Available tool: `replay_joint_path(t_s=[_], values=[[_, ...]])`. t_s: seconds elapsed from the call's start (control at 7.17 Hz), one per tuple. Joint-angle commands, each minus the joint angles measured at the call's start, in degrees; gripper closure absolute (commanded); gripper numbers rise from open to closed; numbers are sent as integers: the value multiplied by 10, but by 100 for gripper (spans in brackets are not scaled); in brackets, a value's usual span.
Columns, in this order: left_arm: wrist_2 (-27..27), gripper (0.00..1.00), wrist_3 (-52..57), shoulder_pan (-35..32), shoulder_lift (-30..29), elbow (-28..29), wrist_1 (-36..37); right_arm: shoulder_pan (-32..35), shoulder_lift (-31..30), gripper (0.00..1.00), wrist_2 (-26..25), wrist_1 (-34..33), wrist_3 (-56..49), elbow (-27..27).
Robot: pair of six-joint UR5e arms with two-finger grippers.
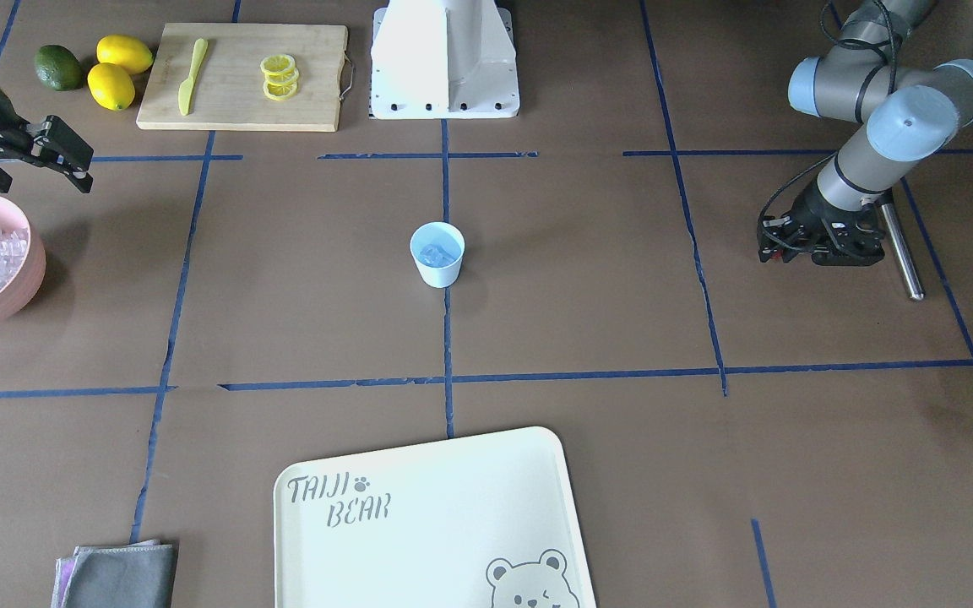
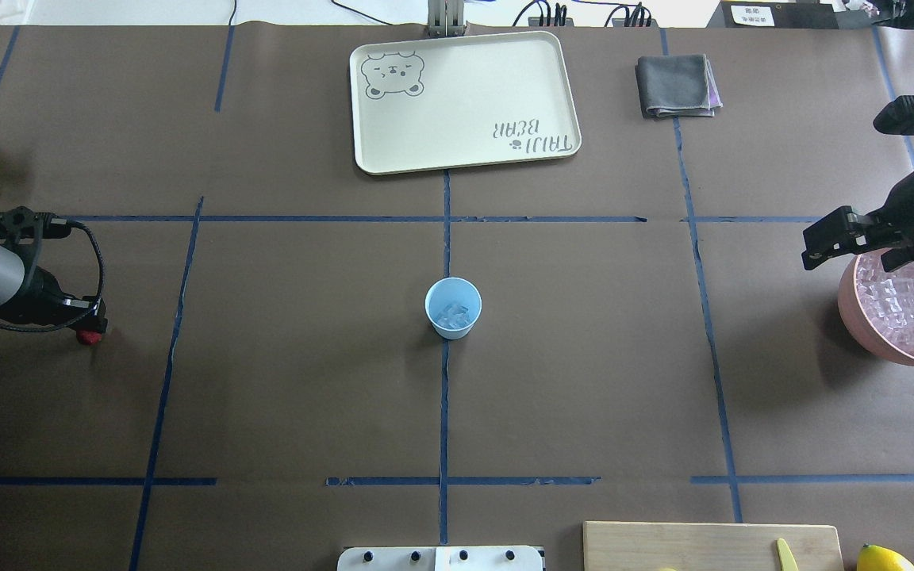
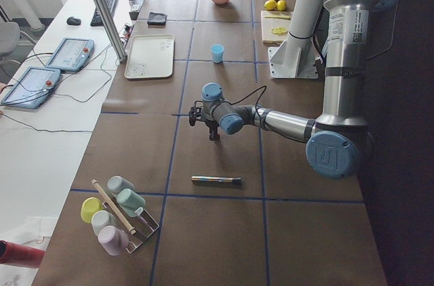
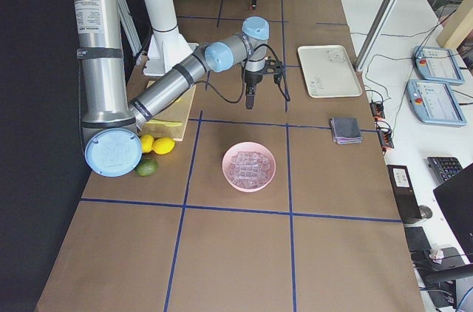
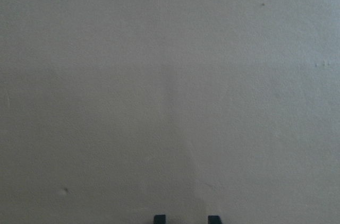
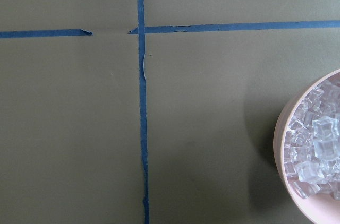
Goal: Mash ice and strawberries in cup
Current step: 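Return the right gripper over the bowl while the left gripper grasps the red strawberry, then carry the strawberry with the left gripper and drop it into the blue cup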
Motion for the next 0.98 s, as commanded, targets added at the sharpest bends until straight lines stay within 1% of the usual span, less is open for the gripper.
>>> replay_joint_path(t_s=[0.0, 0.14, 0.28, 0.42, 0.56, 0.7, 0.84], values=[[-52, 100, -59, -1, -29, -52, 5, 1, 1, 0, 5, 0, 0, 1], [-60, 100, -121, 0, -67, -74, 7, 4, 1, 0, 5, -1, 0, 1], [-59, 100, -201, 4, -133, -74, 10, 7, 1, 0, 5, -1, 0, 1], [-54, 100, -268, 37, -200, -69, 21, 8, 0, 0, 8, -1, 0, 1], [-11, 100, -310, 77, -285, -51, 74, 9, -1, 0, 8, -1, 0, 1], [48, 100, -313, 108, -358, -17, 129, 9, -2, 0, 8, -1, 0, 1], [75, 100, -313, 133, -382, 4, 131, 9, -3, 0, 8, 0, 0, 1]])
